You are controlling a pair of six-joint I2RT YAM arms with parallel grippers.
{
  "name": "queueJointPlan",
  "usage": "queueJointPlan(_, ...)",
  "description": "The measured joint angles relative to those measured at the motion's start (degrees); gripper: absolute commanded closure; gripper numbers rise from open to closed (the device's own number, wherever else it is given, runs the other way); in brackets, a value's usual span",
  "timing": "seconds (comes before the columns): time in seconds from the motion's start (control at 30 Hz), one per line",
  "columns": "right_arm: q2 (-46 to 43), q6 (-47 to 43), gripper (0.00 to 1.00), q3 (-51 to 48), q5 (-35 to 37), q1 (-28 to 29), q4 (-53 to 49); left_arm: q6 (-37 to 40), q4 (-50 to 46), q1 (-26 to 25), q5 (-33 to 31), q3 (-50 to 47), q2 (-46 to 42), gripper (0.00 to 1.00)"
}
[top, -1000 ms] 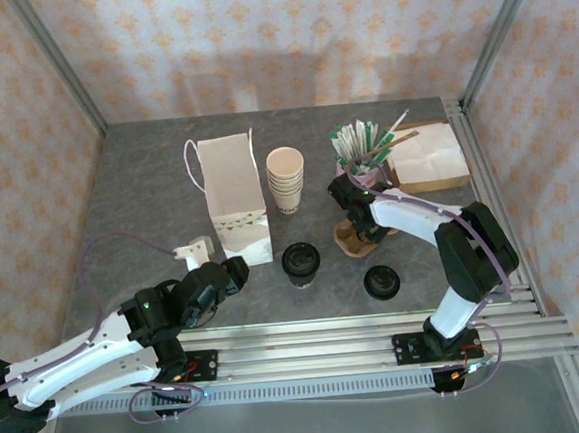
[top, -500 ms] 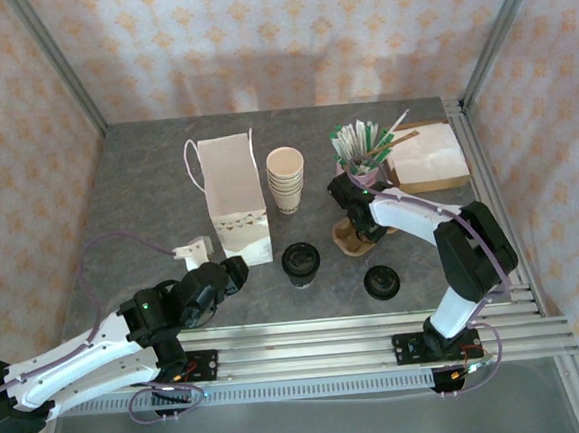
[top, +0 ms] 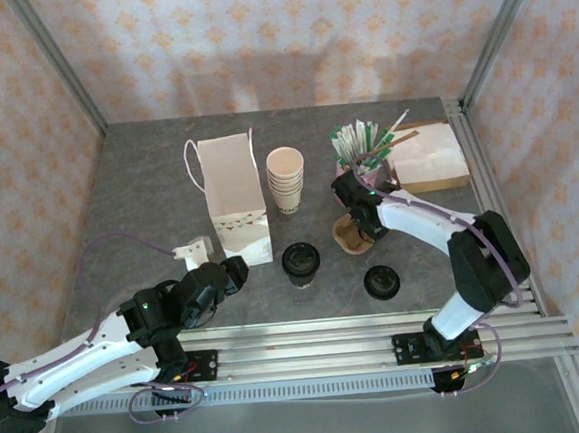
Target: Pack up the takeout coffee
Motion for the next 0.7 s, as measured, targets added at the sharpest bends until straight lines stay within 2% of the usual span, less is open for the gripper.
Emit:
queueJointPlan(0.33,-7.37,-4.02,0.69,-3.67,-0.87,0.00,0.44,2.19,-1.73,0.00,-0.46,3.15,-0.09,0.50)
queueJointPlan(0.57,-20.24,-12.76,0.70,-9.33,-2.19,0.00,1.51,9.27,-8.37,0.00,-2.54,12.61,-1.97,0.49)
queueJointPlan(0.7,-27.82,-19.04,0.70,-9.97,-2.12,0.00,0.63,14.58,-12.79,0.00,-5.53,18.88,-2.86,0.44)
